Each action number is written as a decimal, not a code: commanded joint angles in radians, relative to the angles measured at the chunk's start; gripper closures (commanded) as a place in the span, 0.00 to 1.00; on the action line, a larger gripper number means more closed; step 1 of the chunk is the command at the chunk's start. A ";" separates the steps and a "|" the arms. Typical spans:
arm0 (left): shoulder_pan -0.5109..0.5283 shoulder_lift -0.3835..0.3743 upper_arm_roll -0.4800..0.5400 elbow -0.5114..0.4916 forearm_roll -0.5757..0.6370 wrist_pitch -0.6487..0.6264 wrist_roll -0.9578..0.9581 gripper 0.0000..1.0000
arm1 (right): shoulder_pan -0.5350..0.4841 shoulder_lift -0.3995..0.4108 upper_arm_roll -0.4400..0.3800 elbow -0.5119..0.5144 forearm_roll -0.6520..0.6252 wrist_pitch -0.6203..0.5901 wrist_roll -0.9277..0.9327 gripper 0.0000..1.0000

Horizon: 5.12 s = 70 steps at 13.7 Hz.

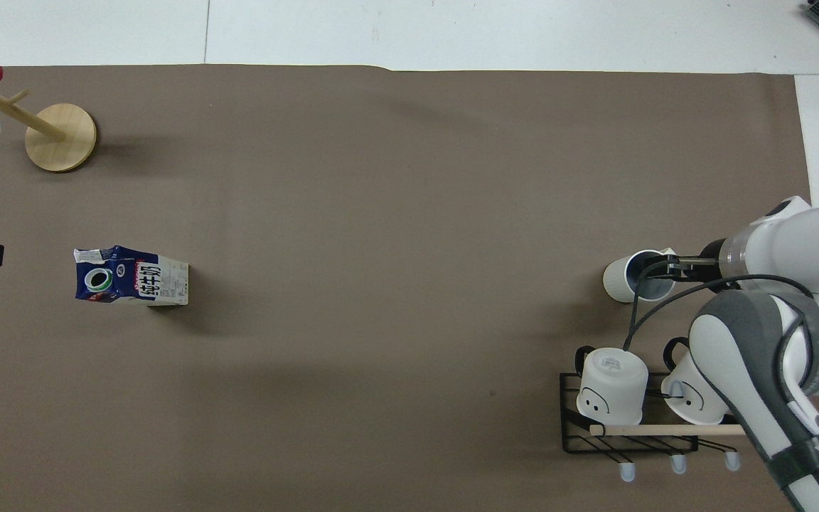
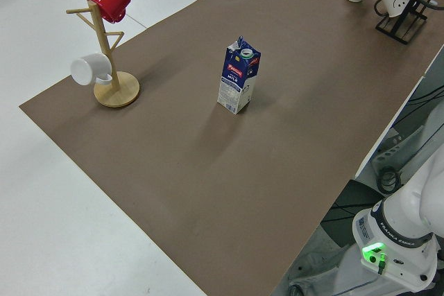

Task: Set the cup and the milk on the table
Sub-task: 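Reach the right gripper to the standing white mug's rim, then grasp the white mug with the right gripper while the left gripper reaches the carton, then lift the mug with the right gripper while the left gripper grasps the carton, then carry the mug toward table center while the left gripper lifts the carton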

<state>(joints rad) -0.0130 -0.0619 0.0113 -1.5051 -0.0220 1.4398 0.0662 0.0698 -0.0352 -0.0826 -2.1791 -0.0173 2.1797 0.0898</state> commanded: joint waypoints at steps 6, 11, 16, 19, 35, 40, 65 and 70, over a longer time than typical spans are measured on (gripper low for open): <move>-0.004 -0.038 -0.010 -0.067 0.019 0.028 -0.002 0.00 | 0.099 0.078 0.004 -0.011 0.008 0.112 -0.005 0.00; -0.008 -0.110 -0.010 -0.217 0.019 0.152 -0.005 0.00 | 0.099 0.138 0.004 -0.016 0.008 0.183 -0.010 0.00; -0.010 -0.127 -0.016 -0.369 0.019 0.281 -0.006 0.00 | 0.094 0.135 0.004 -0.031 0.008 0.181 -0.010 0.15; -0.010 -0.128 -0.016 -0.447 0.019 0.368 -0.006 0.00 | 0.093 0.135 0.004 -0.031 0.008 0.176 -0.007 0.79; -0.008 -0.107 -0.017 -0.596 0.019 0.574 -0.011 0.00 | 0.099 0.176 0.006 0.162 -0.009 0.167 0.378 1.00; -0.012 -0.081 -0.019 -0.621 0.019 0.628 -0.023 0.00 | 0.206 0.199 0.009 0.300 -0.035 0.017 0.603 1.00; -0.024 -0.056 -0.017 -0.635 0.019 0.656 -0.058 0.53 | 0.647 0.486 0.011 0.483 -0.118 0.103 1.226 1.00; -0.034 -0.053 -0.019 -0.620 0.019 0.646 -0.085 0.56 | 0.643 0.489 0.011 0.475 -0.109 0.123 1.226 1.00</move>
<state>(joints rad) -0.0226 -0.1077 -0.0172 -2.1254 -0.0220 2.0895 0.0100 0.7205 0.4494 -0.0769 -1.7011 -0.1074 2.2695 1.2874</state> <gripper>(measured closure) 0.555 0.956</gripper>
